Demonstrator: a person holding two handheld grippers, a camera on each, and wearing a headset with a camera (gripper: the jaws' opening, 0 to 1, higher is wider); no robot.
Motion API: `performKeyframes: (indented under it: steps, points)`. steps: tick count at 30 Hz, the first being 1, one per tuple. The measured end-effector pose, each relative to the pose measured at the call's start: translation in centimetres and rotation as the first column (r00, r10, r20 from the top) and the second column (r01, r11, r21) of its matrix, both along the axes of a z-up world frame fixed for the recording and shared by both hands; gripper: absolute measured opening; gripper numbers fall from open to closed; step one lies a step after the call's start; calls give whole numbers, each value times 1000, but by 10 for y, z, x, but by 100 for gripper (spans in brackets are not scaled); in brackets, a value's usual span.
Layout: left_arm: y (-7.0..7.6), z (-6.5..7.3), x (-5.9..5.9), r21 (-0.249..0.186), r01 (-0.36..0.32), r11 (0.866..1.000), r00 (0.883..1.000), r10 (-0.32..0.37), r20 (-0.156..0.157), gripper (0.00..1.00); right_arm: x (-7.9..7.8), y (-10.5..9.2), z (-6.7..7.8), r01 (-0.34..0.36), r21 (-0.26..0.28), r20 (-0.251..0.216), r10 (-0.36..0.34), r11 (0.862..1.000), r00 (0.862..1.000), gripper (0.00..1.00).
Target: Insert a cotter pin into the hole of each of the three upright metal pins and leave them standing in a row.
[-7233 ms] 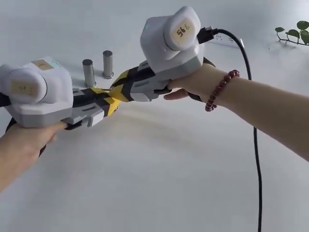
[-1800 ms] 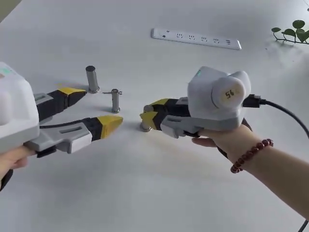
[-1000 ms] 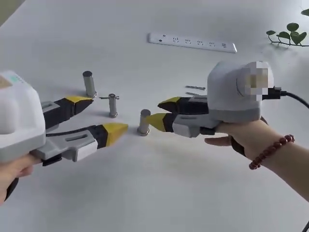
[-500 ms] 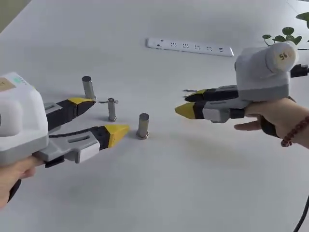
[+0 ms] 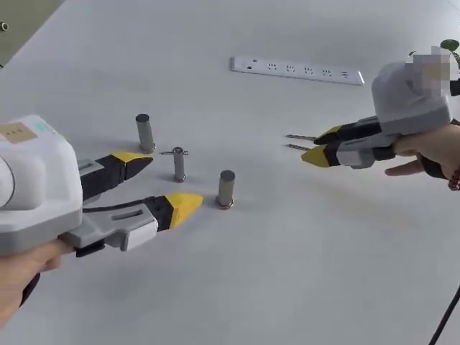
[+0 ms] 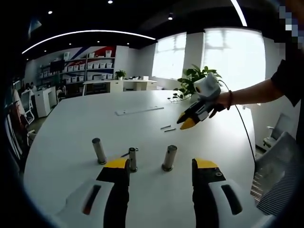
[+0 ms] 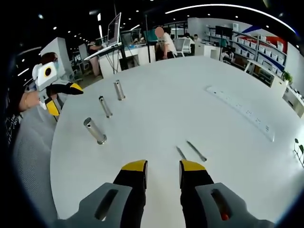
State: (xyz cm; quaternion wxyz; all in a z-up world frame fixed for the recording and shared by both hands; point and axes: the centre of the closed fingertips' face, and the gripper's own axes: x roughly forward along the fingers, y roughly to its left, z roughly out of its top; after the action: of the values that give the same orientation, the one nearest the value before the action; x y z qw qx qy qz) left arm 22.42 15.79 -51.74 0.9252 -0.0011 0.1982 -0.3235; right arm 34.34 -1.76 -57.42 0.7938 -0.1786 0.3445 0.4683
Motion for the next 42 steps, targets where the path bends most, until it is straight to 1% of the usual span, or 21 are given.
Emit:
performKeyframes:
  steps: [1,4,7,8,10,12,14,16,18,21,24,28,30,32,33,37,38,39,42]
  points:
    - [1,0,0,-2,-3,1000,1000,3,0,52,4,-1,-2,1,-6,3,-1,1000,1000,22]
    - [4,0,-1,-10,-13,1000,1000,13,-3,52,11,0,-7,9,-12,-8,-9,1000,1000,22]
    - [5,-3,-2,-2,-12,1000,1000,12,-9,51,18,-2,-14,4,-42,-6,-4,999,1000,20]
    - [6,-4,-2,0,-14,1000,1000,14,-12,50,21,-4,-18,11,-49,-13,-12,999,1000,19]
    - [7,-5,-2,-2,-17,1000,1000,17,-19,48,25,-6,-22,20,-61,-17,-21,998,1000,19]
    - [9,-4,-2,-6,-22,1000,1000,22,-16,48,27,-8,-26,20,-76,-18,-21,997,1000,18]
    - [10,-3,-2,-12,-26,1000,1000,26,-17,47,28,-9,-29,11,-92,-19,-13,996,1000,16]
    - [12,-4,-2,-9,-28,1000,999,28,-18,47,29,-11,-32,10,-103,-25,-13,995,1000,14]
    - [12,-4,-3,-9,-28,1000,999,27,-23,46,29,-11,-33,9,-110,-23,-11,994,1000,13]
    - [13,-5,-4,-8,-29,1000,999,29,-27,45,29,-12,-33,-17,-143,-2,17,990,1000,10]
    - [12,-4,-4,-17,-34,999,999,34,-29,45,28,-11,-33,-28,-142,-8,28,989,1000,10]
    - [10,-3,-5,-24,-30,999,999,29,-29,45,29,-12,-34,-48,-165,-9,47,985,999,6]
    - [9,-2,-6,-22,-25,999,999,25,-25,45,29,-12,-35,-43,-192,-9,42,980,999,6]
    - [8,-1,-6,-24,-24,999,999,23,-25,45,30,-14,-35,-56,-228,-4,57,972,998,1]
    - [8,-1,-6,-24,-24,999,999,23,-25,45,30,-13,-35,-61,-232,0,62,971,998,0]
    - [8,1,-7,-28,-24,999,999,23,-24,45,33,-14,-37,-56,-260,-16,54,964,998,0]
    - [8,1,-7,-29,-24,999,999,23,-23,45,33,-14,-37,-61,-269,-11,60,961,998,0]
    - [8,2,-7,-30,-23,999,1000,22,-21,44,33,-14,-36,-90,-294,2,95,952,996,0]
    - [7,2,-9,-26,-12,1000,1000,11,-24,44,37,-15,-38,-78,-303,-7,79,950,997,0]
